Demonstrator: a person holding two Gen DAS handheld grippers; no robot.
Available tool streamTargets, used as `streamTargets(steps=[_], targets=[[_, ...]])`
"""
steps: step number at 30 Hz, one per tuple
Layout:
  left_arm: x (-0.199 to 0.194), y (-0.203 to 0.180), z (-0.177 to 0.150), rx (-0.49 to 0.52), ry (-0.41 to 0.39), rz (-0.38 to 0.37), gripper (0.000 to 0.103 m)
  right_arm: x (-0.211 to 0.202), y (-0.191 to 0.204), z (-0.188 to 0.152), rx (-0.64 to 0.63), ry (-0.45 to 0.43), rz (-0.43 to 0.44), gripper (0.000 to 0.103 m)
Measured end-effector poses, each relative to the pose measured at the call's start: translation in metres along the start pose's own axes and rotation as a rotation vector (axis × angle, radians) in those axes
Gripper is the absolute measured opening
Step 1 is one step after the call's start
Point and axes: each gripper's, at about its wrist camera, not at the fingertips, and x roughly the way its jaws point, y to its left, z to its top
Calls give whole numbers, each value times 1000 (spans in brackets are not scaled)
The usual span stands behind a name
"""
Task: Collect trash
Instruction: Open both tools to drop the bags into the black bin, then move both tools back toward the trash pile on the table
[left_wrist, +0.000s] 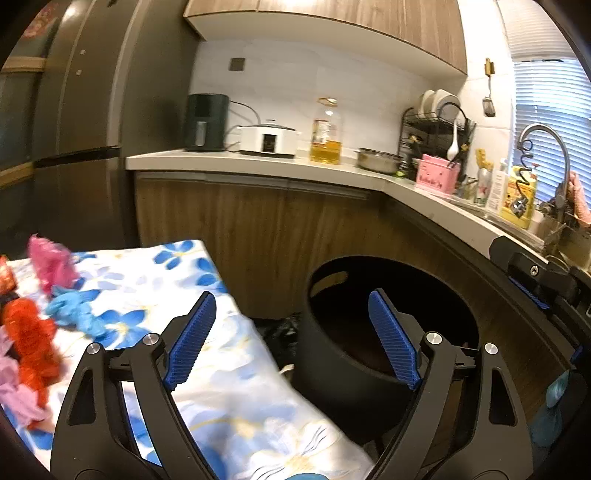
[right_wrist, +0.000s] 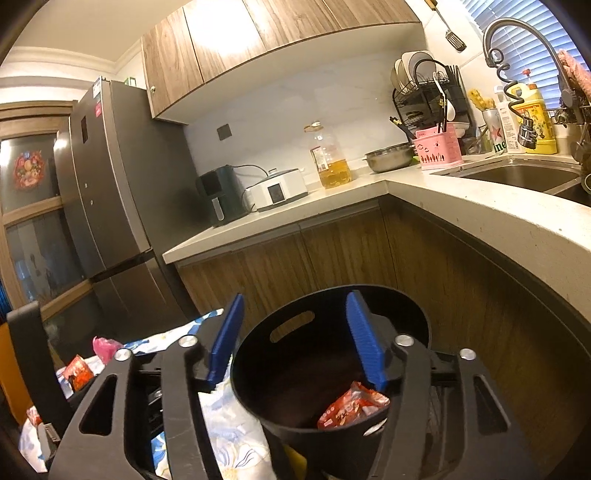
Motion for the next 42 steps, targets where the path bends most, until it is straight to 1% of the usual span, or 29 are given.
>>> streamTargets(steps=[1, 6, 13, 21, 24, 28, 33, 38, 42], targets=[[-6, 3, -2, 2, -2, 16, 84, -2, 2, -1, -3, 1, -1, 64], [-33, 19, -5, -7, -22, 68, 86, -18, 19, -5, -30, -14, 4, 70], [-84, 53, -13, -44, -76, 166, 88, -41, 48, -13, -65, -25, 40, 71], [-139, 102, -29, -100, -96, 292, 88, -63, 90, -35, -105, -11, 124, 71], [-159, 121, -38, -120, -96, 334, 88, -68, 110, -48, -120, 10, 162, 71], [-182, 142, -47, -121, -98, 395, 88, -70, 133, -63, -132, 37, 200, 71], [-211, 175, -59, -137, -105, 490, 88, -66, 167, -86, -169, 81, 254, 71], [-231, 206, -70, -184, -101, 560, 88, -60, 195, -103, -201, 118, 308, 71], [-239, 225, -75, -213, -97, 607, 88, -57, 212, -115, -228, 133, 339, 71]])
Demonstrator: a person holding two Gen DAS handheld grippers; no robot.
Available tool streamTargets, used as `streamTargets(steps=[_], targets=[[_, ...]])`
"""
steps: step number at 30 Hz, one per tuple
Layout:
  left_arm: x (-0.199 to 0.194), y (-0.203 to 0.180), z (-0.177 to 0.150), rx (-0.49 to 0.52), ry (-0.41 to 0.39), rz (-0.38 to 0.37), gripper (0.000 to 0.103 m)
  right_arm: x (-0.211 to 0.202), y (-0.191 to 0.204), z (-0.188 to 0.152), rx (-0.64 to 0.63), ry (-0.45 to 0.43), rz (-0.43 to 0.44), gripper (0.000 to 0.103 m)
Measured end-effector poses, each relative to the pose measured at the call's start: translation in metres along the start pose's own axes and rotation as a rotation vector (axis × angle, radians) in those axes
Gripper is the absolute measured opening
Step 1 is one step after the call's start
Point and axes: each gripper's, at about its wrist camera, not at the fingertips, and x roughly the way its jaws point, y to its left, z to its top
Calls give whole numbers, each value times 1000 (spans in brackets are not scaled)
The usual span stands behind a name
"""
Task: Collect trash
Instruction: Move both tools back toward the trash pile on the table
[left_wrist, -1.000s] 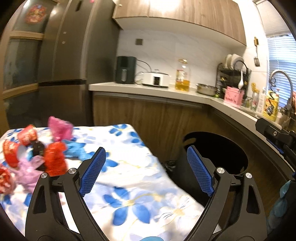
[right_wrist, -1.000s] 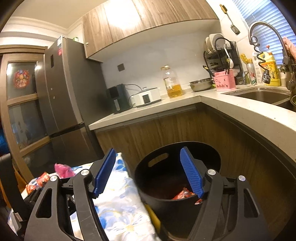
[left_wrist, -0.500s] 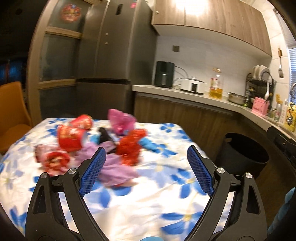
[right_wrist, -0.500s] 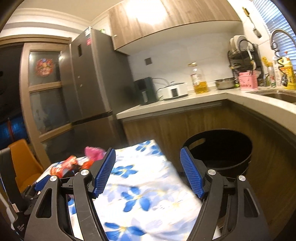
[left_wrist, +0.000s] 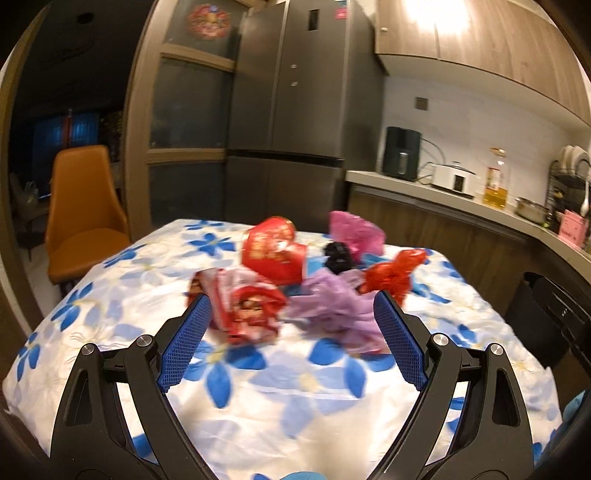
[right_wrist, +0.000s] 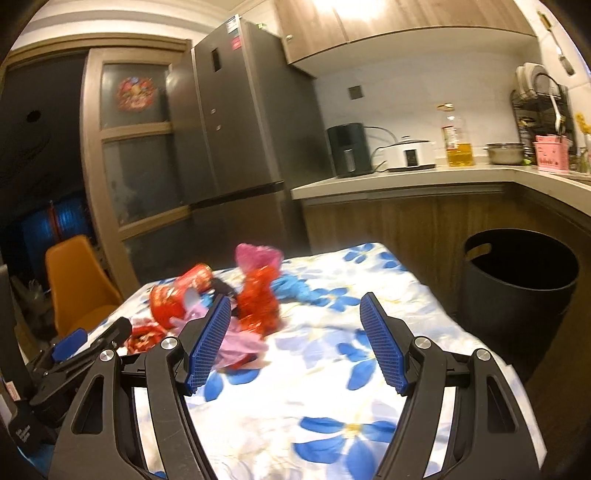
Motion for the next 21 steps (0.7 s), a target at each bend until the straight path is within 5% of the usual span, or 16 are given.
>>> streamTargets(steps=[21], targets=[[56, 48, 3, -47, 48, 105, 88, 90, 70, -25, -101, 96, 115, 71]])
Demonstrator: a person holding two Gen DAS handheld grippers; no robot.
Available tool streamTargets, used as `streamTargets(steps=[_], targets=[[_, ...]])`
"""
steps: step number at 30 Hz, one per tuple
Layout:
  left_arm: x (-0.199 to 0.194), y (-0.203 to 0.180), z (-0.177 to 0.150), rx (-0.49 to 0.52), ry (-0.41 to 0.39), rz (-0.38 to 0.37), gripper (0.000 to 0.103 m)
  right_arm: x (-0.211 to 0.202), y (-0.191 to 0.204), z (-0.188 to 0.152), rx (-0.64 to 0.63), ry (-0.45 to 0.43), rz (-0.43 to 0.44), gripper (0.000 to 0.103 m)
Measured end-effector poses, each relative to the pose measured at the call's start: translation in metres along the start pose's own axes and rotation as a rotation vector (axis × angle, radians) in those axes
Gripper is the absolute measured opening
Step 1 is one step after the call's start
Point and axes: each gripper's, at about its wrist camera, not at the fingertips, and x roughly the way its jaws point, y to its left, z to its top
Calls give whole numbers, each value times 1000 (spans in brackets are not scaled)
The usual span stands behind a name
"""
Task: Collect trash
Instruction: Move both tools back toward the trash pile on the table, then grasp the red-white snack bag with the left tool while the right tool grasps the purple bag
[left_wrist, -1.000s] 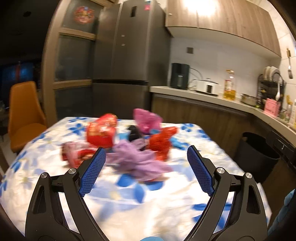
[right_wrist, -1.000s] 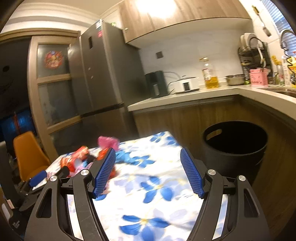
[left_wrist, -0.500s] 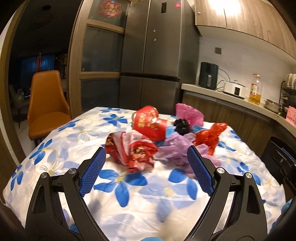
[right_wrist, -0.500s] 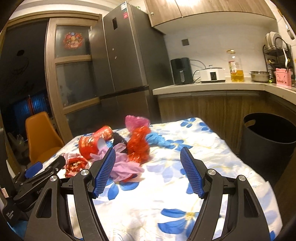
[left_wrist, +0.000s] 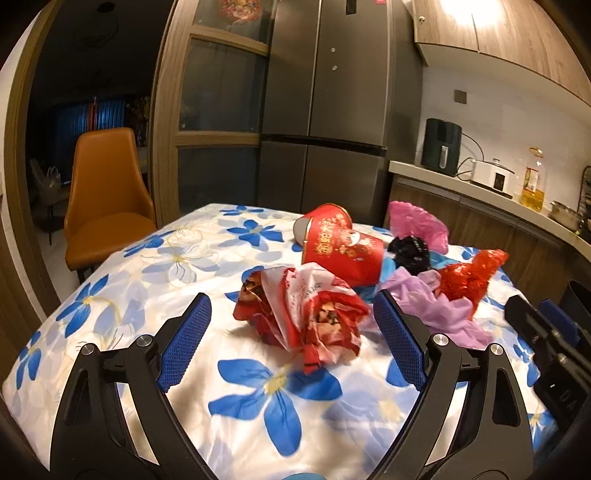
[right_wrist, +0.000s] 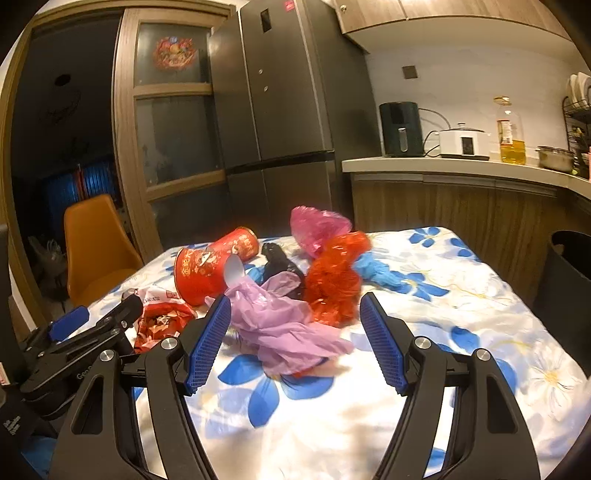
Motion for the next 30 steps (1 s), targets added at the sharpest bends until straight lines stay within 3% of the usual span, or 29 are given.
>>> streamTargets(steps=[11, 18, 23, 25, 27, 30], targets=[[32, 5, 4, -43, 82, 5, 85, 50, 12, -9, -33, 80, -12, 71], [54, 0, -3, -13, 187, -31, 52, 63, 11, -15, -29, 134, 3, 48], [58, 0, -5, -14, 207, -71, 31, 66, 12, -16, -32, 146, 22, 28], [57, -2, -5, -11, 204, -77, 27, 65, 13, -16, -34, 143, 28, 19], [56, -4, -5, -5, 200, -92, 18, 64, 13, -16, -35, 140, 32, 15], [54, -4, -4, -5, 195, -105, 14, 62, 14, -16, -36, 135, 32, 10]])
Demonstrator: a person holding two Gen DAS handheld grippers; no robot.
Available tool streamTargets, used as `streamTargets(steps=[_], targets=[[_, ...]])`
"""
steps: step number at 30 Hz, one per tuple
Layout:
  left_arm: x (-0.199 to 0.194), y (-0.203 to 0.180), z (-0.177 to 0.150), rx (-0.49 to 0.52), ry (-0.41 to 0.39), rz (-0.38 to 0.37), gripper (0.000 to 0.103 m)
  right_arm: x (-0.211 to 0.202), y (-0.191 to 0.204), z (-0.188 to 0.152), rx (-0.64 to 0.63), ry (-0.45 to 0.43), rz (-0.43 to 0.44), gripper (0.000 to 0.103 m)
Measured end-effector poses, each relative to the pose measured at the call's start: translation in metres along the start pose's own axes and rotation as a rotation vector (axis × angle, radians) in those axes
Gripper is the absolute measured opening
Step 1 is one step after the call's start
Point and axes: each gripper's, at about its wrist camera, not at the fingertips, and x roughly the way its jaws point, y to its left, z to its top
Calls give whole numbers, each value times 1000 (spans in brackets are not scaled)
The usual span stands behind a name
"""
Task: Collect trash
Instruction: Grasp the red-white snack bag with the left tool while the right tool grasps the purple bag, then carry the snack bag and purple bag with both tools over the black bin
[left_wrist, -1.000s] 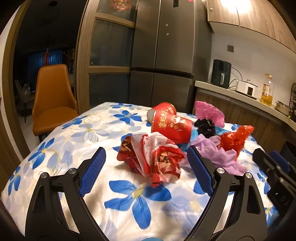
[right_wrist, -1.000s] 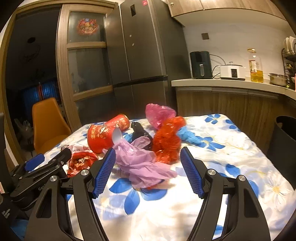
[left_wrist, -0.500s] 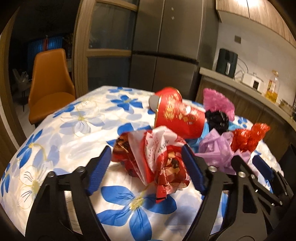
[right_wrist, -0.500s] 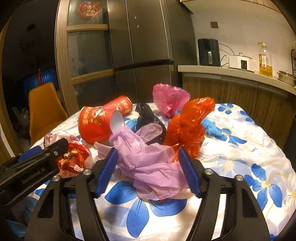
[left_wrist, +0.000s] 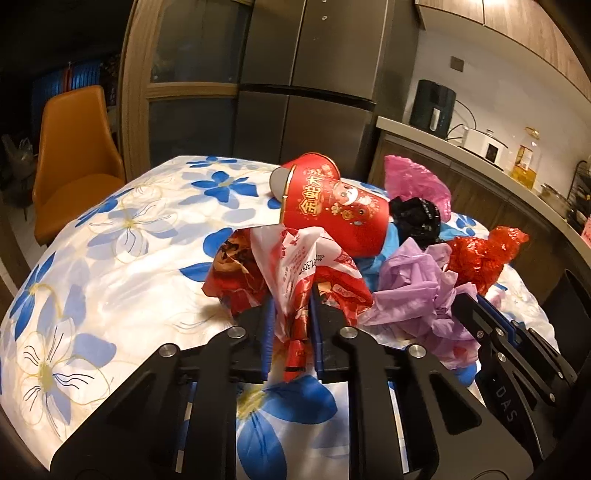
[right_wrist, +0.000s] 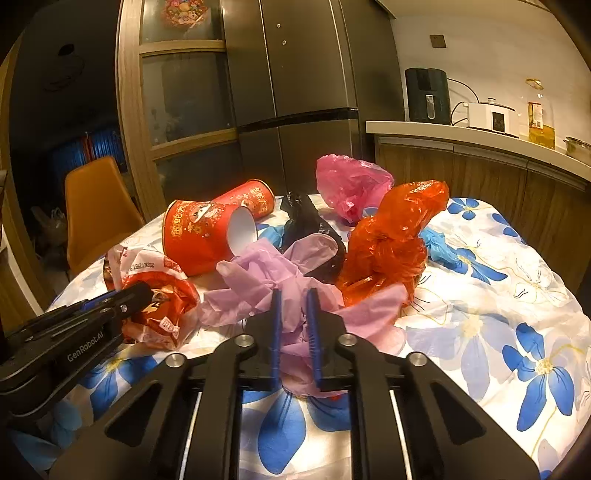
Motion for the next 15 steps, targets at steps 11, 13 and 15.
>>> streamTargets(steps=[11, 13, 15], targets=[[-33, -2, 1, -3, -59, -24, 10, -35, -6, 5, 33, -57, 7, 6], [-42, -5, 2, 0, -71, -29, 10, -47, -8, 7, 46, -81, 7, 6], [-54, -9, 4, 11, -93, -36, 10, -59, -10, 9, 55, -102, 6, 5]])
